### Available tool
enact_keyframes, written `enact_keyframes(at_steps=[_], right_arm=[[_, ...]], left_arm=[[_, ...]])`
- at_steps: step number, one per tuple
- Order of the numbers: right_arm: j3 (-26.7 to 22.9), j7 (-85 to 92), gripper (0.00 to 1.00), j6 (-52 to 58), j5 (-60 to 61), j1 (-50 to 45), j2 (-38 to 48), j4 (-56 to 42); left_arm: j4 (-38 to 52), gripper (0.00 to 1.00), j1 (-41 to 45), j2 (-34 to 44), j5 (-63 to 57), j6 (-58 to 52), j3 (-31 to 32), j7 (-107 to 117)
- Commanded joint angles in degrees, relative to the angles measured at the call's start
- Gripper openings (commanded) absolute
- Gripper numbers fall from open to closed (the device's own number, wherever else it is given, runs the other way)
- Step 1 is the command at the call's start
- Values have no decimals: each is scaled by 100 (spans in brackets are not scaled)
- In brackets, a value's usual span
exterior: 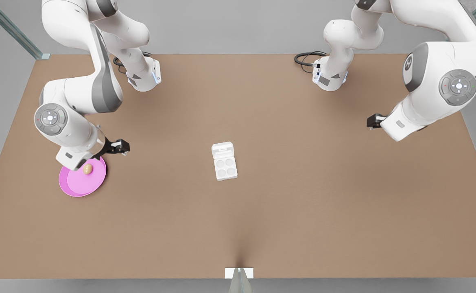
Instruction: Pack egg into the box and close the box lid
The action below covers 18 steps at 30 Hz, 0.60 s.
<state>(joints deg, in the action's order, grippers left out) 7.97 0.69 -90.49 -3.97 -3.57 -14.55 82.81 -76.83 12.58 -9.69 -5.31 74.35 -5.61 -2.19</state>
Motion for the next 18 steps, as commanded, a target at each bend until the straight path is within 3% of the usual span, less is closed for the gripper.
enact_keyframes(at_steps=[1, 7, 9, 15, 18], right_arm=[[2, -34, 100, -153, -16, 22, 4, -2], [29, 45, 100, 22, 54, -65, -453, 7], [38, 62, 100, -39, 63, -13, -1024, 165], [46, 1310, 100, -1700, 19, 1402, -1129, 894], [46, 2005, 100, -3440, 28, 1754, -1050, 1878]], left_arm=[[1, 100, -1, -7, -49, 247, -2, -326], [1, 100, -1, -51, -49, 247, -2, -326], [1, 100, -1, -59, -49, 247, -2, -335], [1, 100, -1, -130, -49, 256, -2, -326], [1, 100, -1, -130, -49, 264, -2, -335]])
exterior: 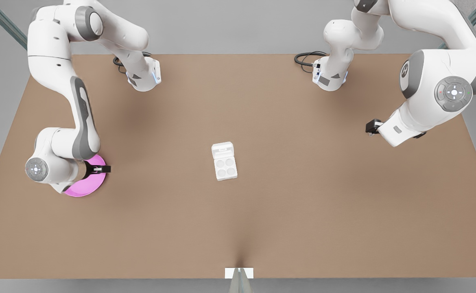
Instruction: Pack egg into the box and close the box lid
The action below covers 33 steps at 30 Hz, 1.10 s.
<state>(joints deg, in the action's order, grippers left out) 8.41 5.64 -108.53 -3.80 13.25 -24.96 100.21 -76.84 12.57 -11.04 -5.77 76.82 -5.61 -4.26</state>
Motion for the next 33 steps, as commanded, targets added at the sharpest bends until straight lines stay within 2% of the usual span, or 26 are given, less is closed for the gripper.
enact_keyframes(at_steps=[1, 9, 16, 20, 24, 27, 29, 33], right_arm=[[3, 1634, 100, -2462, -7, 143, 193, 666], [3, 3224, 100, -3148, -24, 678, 149, 640], [3, 3558, 100, -3376, 11, 978, -457, 262], [3, 3558, 100, -3341, 2, 1066, -369, 807], [3, 3444, 100, -3350, -16, 1092, 211, 1747], [3, 3409, 100, -3429, -16, 1092, 307, 1906], [3, 3322, 100, -4071, -16, 1145, 299, 2275], [3, 3172, 100, -4150, -16, 1145, 299, 2477]], left_arm=[[3, 100, 0, 5, -11, 17, -2, -128], [3, 100, 0, -30, -11, 35, -2, -128], [3, 100, 0, -47, -20, 61, -2, -128], [3, 100, 8, -74, -20, 70, -2, -128], [3, 100, 8, -74, -20, 70, -2, -128], [3, 100, 8, -74, -20, 70, -2, -128], [3, 100, 8, -74, -20, 70, -2, -128], [3, 100, 17, -74, -29, 70, -2, -128]])
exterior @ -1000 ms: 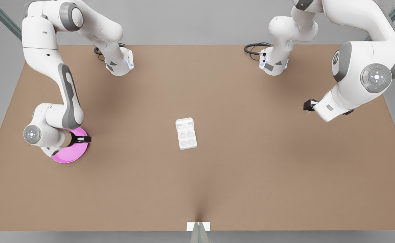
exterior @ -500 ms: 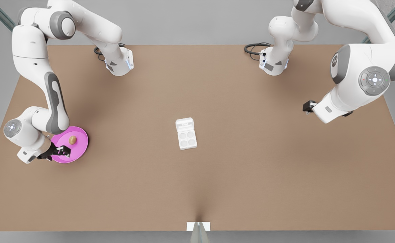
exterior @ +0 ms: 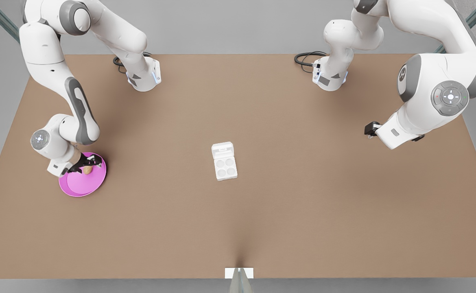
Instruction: Pack egg into the box and close the box lid
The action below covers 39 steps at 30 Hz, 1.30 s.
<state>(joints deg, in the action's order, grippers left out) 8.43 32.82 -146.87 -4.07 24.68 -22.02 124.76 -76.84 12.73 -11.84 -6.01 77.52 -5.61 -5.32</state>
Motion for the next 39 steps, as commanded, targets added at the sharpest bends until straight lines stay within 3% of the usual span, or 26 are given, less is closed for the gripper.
enact_keyframes(at_steps=[1, 9, 17, 33, 35, 39], right_arm=[[1, 444, 100, -325, 11, 1, 5, 40], [1, 277, 100, -641, 11, 10, -4, 295], [1, 506, 100, -650, -6, 590, -39, 101], [10, 400, 100, -1177, 2, 520, -567, 84], [10, 374, 90, -1186, 2, 520, -567, 84], [10, 391, 90, -1177, 2, 555, -567, 40]], left_arm=[[3, 100, 2, 7, -6, 0, -2, -22], [3, 100, 10, 7, -15, 8, -2, -22], [3, 100, 133, 7, -76, 0, -2, 14], [3, 100, 125, 7, -85, 0, -2, 14], [3, 100, 133, -2, -85, 0, -2, 14], [3, 100, 133, -2, -85, 0, -2, 14]])
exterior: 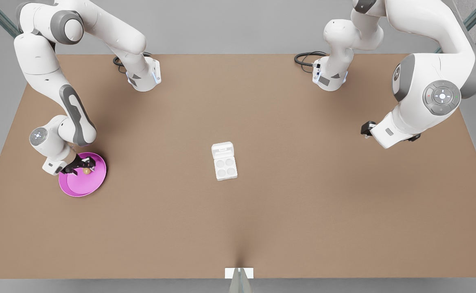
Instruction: Pack egg into the box and close the box lid
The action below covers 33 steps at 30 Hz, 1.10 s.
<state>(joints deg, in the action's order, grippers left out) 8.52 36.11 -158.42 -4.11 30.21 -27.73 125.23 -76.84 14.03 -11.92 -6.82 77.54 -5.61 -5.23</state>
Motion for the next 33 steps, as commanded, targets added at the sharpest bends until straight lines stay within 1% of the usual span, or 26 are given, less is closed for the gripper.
enact_keyframes(at_steps=[1, 2, 6, 10, 11, 12, 13, 15, 17, 21, 22, 23, 24, 25, 27, 29, 31, 32, 33], right_arm=[[1, 62, 88, -22, 7, 2, 4, -8], [1, 62, 85, -22, 7, 11, 4, -8], [1, 54, 85, -22, 15, 11, 4, 19], [1, 45, 85, -22, 15, 11, 48, 247], [10, 19, 84, -22, 15, 11, 57, 256], [45, 19, 51, 4, 15, 29, 75, 291], [45, 19, 42, 13, 15, 29, 75, 291], [54, 19, 39, 13, 15, 29, 75, 291], [54, 19, 39, 22, 15, 20, 75, 282], [264, 10, 39, 48, 15, 64, 83, 247], [527, 10, 39, 144, 24, 257, 162, 238], [906, 10, 39, 259, 33, 573, 215, 221], [1029, 1, 39, 452, 33, 653, 303, 195], [1126, -8, 39, 557, 42, 679, 356, 124], [1503, -166, 39, 680, 59, 679, 461, 28], [2057, -728, 39, 1190, 51, 670, 575, -227], [2277, -1001, 39, 1454, 51, 574, 637, -236], [2540, -1255, 39, 1665, 51, 591, 637, -263], [2839, -1720, 39, 2103, 51, 547, 628, -499]], left_arm=[[3, 100, -5, 6, -3, -2, -2, 4], [3, 100, 3, 6, -3, -2, -2, 13], [3, 100, 4, 6, -3, -2, -2, 13], [3, 100, 4, 6, -3, -2, -2, 13], [3, 100, 4, 6, -3, -2, -2, 13], [3, 100, 4, 6, -3, -2, -2, 13], [3, 100, 4, 6, -3, -2, -2, 13], [3, 100, 4, 6, -3, -2, -2, 13], [3, 100, 30, 6, -3, 7, -2, 13], [3, 100, 30, -29, -12, 7, -2, 13], [3, 100, 30, -29, -12, 7, -2, 13], [3, 100, 30, -29, -12, 7, -2, 13], [3, 100, 30, -29, -12, 7, -2, 13], [3, 100, 30, -56, -12, 7, -2, 22], [3, 100, 30, -56, -12, 7, -2, 22], [3, 100, 39, -73, -12, 7, -2, 22], [3, 100, 39, -73, -12, 15, -2, 22], [3, 100, 39, -73, -12, 7, -2, 22], [3, 100, 39, -73, -12, 7, -2, 22]])
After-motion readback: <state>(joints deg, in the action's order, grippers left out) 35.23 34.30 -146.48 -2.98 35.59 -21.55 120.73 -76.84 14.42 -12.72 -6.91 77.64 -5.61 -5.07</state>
